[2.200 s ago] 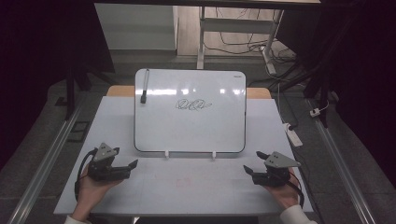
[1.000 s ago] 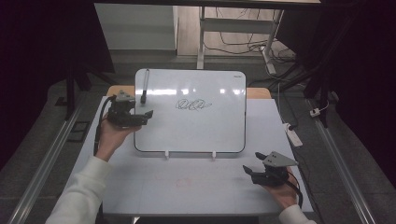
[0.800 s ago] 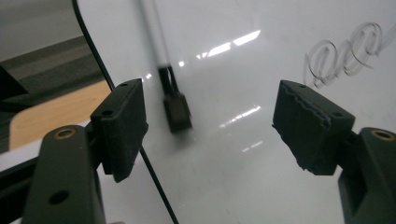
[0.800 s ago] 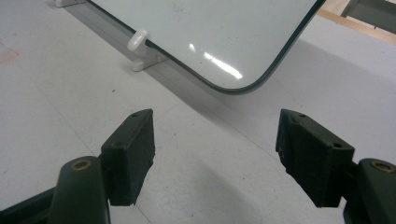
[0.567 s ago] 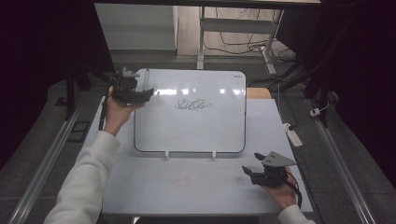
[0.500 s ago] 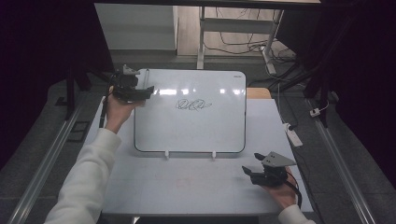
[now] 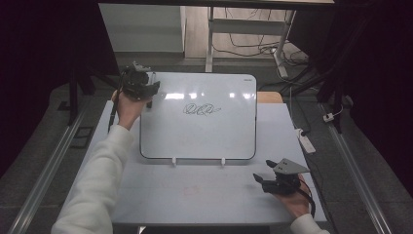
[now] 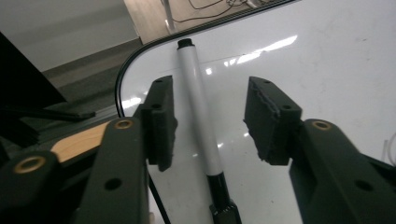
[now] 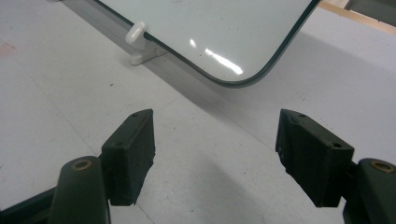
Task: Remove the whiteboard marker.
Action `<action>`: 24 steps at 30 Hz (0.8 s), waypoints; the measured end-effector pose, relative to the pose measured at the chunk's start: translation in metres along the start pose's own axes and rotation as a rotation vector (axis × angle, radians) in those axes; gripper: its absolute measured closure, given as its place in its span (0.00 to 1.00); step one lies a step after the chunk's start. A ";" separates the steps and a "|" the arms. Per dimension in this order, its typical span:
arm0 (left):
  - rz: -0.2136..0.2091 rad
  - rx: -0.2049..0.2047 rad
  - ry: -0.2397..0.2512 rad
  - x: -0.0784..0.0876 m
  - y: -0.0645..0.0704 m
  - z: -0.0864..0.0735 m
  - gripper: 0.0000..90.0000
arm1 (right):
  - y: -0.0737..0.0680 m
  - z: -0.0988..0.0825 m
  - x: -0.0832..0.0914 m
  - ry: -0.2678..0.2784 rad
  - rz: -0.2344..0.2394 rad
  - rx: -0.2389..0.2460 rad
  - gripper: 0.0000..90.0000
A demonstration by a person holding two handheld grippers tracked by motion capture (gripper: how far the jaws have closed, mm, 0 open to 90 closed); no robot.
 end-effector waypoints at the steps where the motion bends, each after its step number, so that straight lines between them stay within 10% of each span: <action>1: 0.017 -0.009 -0.005 -0.002 -0.001 0.000 0.65 | 0.000 0.000 0.000 0.000 -0.001 -0.001 0.32; 24: 0.005 -0.029 -0.002 -0.007 0.010 0.001 0.91 | 0.005 -0.001 0.002 0.000 -0.026 -0.009 0.32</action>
Point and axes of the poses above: each handheld gripper's, and its own axes: x roughly backward along the jaws, z roughly out of its top, y roughly to its right, the point moved 8 cm from there along -x, roughly forward along the jaws, and after that the axes turned 5 degrees about x, right-handed, at the moved point
